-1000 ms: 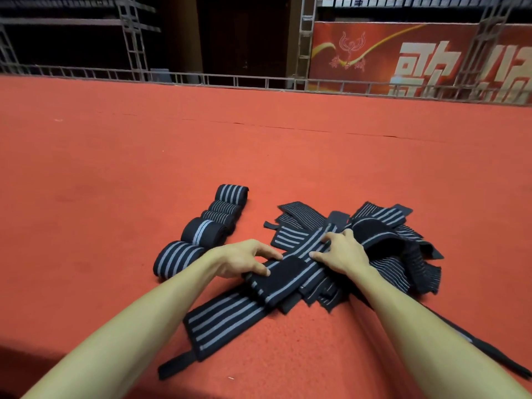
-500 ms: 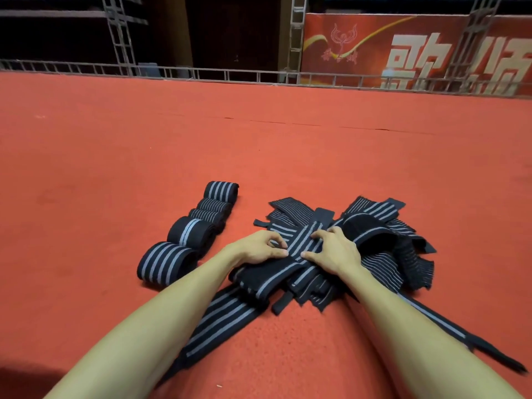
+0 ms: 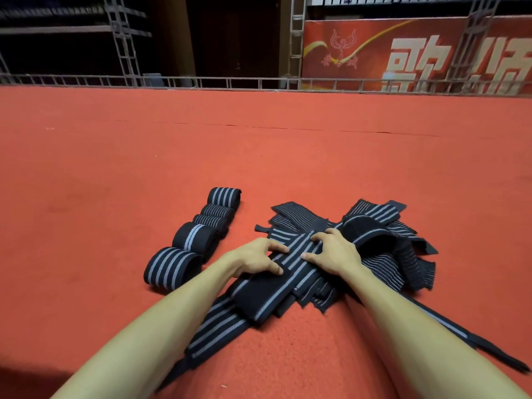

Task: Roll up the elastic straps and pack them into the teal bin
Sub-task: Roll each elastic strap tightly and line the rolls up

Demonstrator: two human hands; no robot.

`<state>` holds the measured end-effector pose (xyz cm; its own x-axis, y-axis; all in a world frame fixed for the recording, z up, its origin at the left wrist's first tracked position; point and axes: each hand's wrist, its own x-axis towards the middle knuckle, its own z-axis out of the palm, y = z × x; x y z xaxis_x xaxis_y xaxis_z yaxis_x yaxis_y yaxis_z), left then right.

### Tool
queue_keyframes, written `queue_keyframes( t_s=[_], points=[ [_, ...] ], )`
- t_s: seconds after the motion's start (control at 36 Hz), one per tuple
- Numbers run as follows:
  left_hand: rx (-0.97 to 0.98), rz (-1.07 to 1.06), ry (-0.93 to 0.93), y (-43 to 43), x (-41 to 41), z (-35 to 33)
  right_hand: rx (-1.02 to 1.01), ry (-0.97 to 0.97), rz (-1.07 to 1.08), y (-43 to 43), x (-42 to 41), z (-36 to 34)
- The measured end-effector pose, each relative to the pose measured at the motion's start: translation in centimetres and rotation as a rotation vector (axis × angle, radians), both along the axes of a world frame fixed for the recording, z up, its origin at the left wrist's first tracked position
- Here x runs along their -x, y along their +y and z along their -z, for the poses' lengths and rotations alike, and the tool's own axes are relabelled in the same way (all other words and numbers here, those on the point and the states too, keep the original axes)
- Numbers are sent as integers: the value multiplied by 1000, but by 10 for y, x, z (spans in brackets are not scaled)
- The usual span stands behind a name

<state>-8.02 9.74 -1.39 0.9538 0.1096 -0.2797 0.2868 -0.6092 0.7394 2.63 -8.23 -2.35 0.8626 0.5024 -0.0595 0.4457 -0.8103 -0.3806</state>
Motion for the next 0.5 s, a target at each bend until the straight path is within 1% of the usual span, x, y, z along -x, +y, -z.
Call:
queue_keyframes(
  t_s=[0.11, 0.17, 0.33, 0.44, 0.5],
  points=[
    [58, -76, -61, -4, -9, 3, 4, 1, 3, 2, -4, 0],
    [56, -97, -75, -6, -15, 5, 3, -1, 9, 3, -6, 1],
    [-119, 5, -50, -6, -25, 5, -22, 22, 16, 7, -17, 4],
    [-48, 3, -1, -11, -22, -2, -55, 50, 9, 7, -23, 1],
    [-28, -6, -23, -14, -21, -6, -88, 39, -14, 8, -20, -3]
  ],
)
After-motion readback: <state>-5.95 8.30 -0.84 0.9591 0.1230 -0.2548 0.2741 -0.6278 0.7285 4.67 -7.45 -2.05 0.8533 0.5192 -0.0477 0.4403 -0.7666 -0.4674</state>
